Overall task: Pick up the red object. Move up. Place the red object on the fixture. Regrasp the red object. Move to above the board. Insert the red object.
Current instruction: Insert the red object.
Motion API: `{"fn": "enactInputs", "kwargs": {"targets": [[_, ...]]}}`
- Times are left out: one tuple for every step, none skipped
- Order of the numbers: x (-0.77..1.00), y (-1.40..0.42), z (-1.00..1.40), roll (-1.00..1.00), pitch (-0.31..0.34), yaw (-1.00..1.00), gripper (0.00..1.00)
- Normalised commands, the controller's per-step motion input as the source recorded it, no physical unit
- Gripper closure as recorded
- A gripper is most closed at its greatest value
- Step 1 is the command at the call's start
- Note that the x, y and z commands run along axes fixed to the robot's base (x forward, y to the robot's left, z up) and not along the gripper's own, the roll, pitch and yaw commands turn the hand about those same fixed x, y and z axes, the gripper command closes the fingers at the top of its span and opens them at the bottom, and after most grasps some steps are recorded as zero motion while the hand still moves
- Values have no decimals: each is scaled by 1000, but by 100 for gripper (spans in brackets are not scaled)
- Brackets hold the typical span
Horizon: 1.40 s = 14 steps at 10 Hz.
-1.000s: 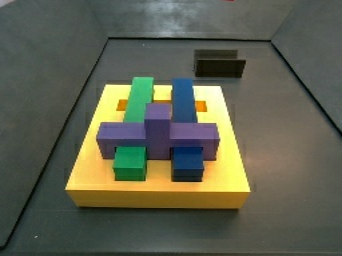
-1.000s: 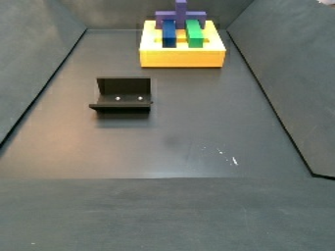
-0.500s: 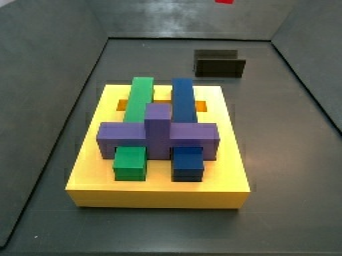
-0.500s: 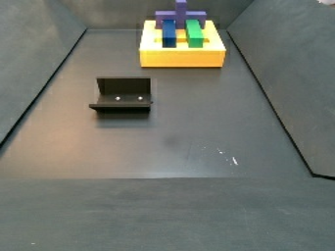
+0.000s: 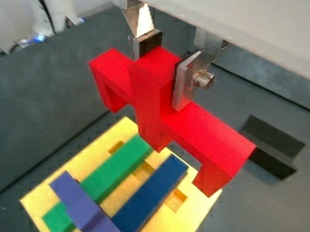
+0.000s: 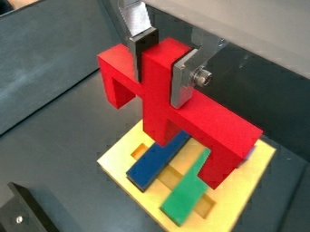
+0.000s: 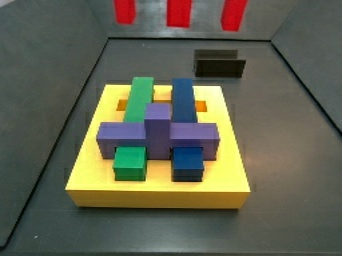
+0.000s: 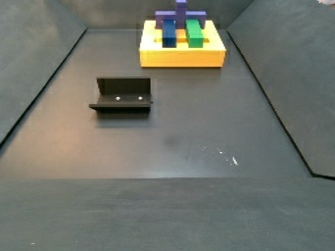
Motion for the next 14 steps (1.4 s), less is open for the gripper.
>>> {"fn": "enactInputs", "kwargs": {"targets": [[194,360,-569,-271,-177,0,100],[0,263,-840,-163,-100,0,100],[-171,0,-1000,0,-76,40,100],[0,11,-1000,0,0,197,100],[-109,-80,-1000,0,0,363,100],[-37,-26,-840,-124,0,340,100],[-94,-117,-486,0,0,306,100],[-251,-186,0,7,0,34,100],[-266,-57,0,1,-11,0,100],[-254,-29,166,46,-51,0,100],[-397,-66,111,80,-130,-34,100],[-80,-57,-240,234,-164,-29,100],[-160,-106,-246,330,-186,-60,100],[-3,-154,-43,343,-171,-40,100]]}}
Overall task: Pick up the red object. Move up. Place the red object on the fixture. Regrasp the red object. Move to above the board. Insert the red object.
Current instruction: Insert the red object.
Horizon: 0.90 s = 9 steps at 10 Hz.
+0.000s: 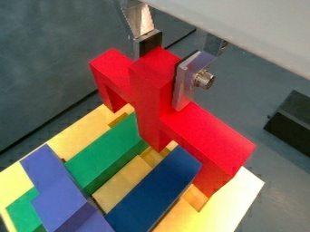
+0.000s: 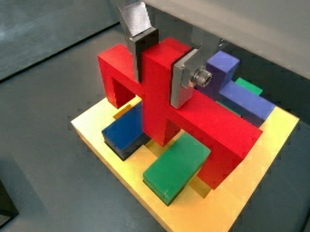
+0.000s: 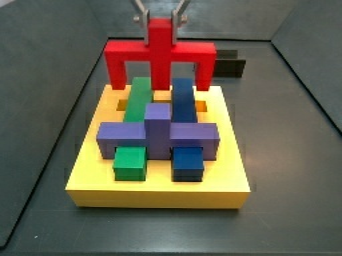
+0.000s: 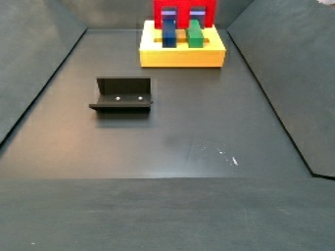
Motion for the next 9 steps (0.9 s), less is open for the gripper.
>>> {"fn": "enactInputs", "kwargs": {"targets": [[246,-34,-77,254,-91,0,100],[-51,-37,-89,233,-114,-6,100],[-171,0,-86,160,-70,0,100],[0,0,-169,81,-34,0,100],[-57,0,-189,6,-87,14,100],[0,0,-243,0,-149,34,100],[0,0,-251,0,-111,6,100],[0,0,-234,-6,-109,17,100],[0,0,-231,0,-94,26,100]]}}
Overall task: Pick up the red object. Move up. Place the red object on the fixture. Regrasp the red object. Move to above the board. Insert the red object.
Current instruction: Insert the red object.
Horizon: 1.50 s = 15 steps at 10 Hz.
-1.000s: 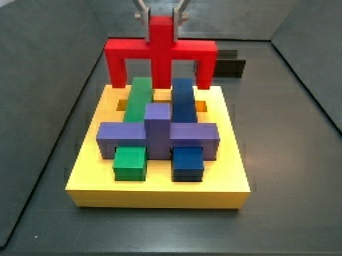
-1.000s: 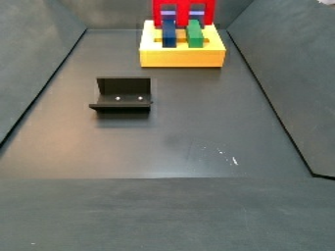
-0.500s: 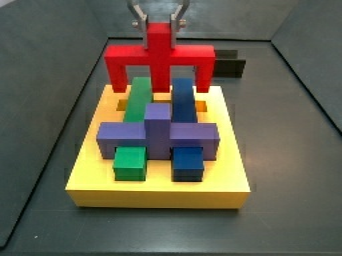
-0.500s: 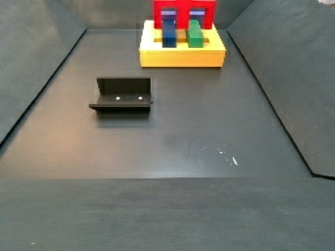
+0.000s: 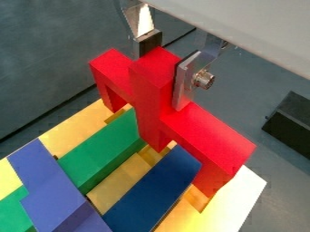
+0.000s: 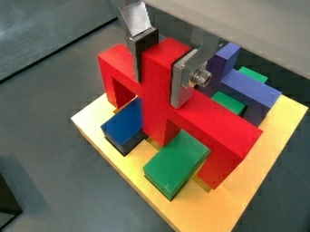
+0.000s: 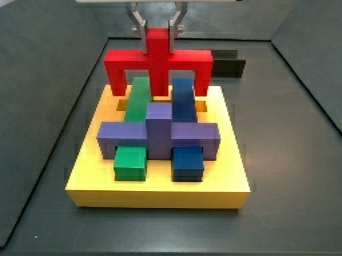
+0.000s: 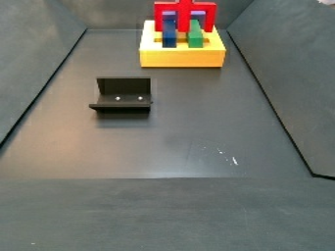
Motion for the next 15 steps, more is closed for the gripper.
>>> {"fn": "enactInputs", "kwargs": {"targets": [[100,0,0,-37,0,9,100],[66,0,340,-56,56,0,100],[269,0,114,-49,26,0,100],[234,0,0,-47,0,0,100],[169,0,0,-41,0,0,100],[91,0,-151,-4,-43,0,100],[43,0,-131,0,-9,0,100],[0,3,-23,0,0,0,100],[0,0,-29,0,0,0,100],[0,0,-37,-10,0,0,100],[0,0,0,-54,0,0,100],[-17,0,0,-67,-13,0,100],[-54,0,0,-50,-30,0,100],[-54,0,0,-53,-16,0,100],[-89,0,0,-37,-13,0,100]]}}
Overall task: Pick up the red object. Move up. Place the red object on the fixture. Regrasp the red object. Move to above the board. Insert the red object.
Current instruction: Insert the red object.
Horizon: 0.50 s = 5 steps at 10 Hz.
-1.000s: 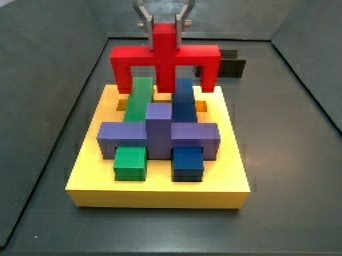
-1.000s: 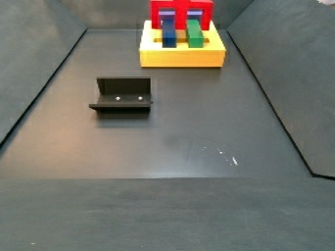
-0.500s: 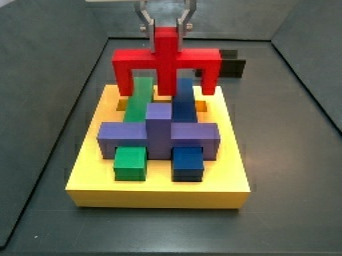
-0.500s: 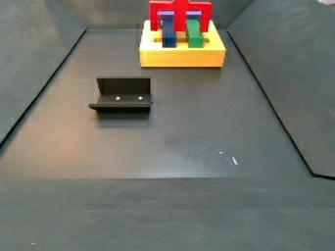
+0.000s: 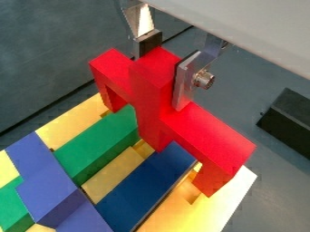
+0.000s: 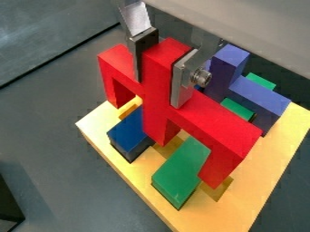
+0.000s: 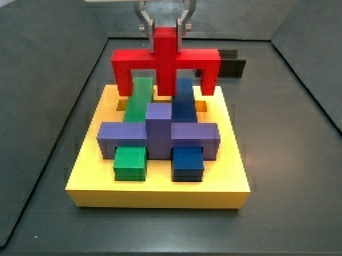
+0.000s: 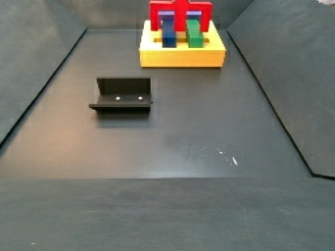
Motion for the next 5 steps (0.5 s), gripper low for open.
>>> {"fn": "enactInputs", "kwargs": {"targets": [[-171,0,0,-16,-7,0,100],[-77,0,-40,-9,-34,0,100],[0,0,-206,0,-51,0,100],[0,0,-317,4,-64,0,100],[109,0,-380,14,-46,0,100]]}}
